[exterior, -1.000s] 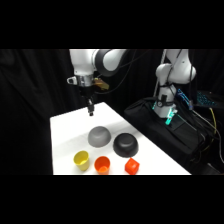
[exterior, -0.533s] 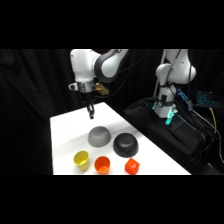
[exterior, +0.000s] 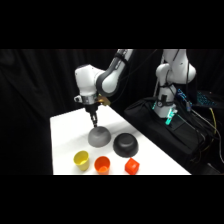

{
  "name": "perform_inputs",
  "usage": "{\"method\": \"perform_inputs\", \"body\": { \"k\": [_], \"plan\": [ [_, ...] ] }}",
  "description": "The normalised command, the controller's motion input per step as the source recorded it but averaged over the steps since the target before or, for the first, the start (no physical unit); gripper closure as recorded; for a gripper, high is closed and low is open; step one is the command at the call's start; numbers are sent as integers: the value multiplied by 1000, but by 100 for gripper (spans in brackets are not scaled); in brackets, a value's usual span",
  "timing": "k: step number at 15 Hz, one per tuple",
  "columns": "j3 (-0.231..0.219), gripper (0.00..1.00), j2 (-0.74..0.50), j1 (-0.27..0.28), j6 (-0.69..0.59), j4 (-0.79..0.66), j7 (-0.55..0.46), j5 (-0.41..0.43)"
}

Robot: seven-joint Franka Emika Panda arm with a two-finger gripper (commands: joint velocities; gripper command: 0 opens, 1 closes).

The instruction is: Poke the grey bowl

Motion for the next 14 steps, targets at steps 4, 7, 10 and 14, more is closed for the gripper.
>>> {"method": "perform_inputs", "body": {
  "k": [4,7,10,14],
  "plan": [
    [51,100,115,-82,291,-29,-62,104],
    [68,100,101,-62,243,-16,-25,101],
    [76,100,59,-64,209,-11,-20,106],
    [27,100,-42,-10,103,-14,33,27]
  ]
}}
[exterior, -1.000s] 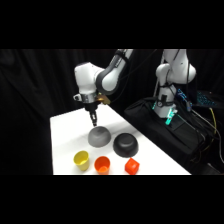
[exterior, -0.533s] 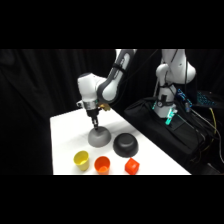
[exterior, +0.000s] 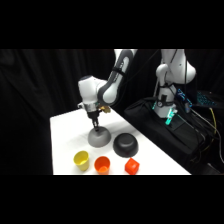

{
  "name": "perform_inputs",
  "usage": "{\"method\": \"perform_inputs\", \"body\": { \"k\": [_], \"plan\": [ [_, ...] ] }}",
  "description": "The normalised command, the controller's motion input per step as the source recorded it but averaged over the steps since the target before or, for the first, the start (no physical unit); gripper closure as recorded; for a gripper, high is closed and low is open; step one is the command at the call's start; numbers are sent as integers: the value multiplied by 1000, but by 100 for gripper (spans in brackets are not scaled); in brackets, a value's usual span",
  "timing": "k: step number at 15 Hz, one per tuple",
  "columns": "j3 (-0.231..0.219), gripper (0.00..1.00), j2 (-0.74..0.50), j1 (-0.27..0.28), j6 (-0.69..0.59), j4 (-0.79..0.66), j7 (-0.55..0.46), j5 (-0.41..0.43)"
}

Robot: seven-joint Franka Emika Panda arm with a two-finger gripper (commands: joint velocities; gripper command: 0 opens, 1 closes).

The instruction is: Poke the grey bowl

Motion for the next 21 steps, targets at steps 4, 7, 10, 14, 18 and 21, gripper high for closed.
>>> {"method": "perform_inputs", "body": {
  "k": [4,7,10,14,18,21],
  "plan": [
    [-35,100,-312,50,-216,-11,87,-79],
    [16,62,-332,-15,-477,90,-23,16],
    [28,26,-233,-16,-502,165,-68,57],
    [-5,0,-155,44,-385,197,21,-42],
    [-7,0,-123,50,-249,170,45,-63],
    [-1,0,-102,19,-183,121,-2,-14]
  ]
}}
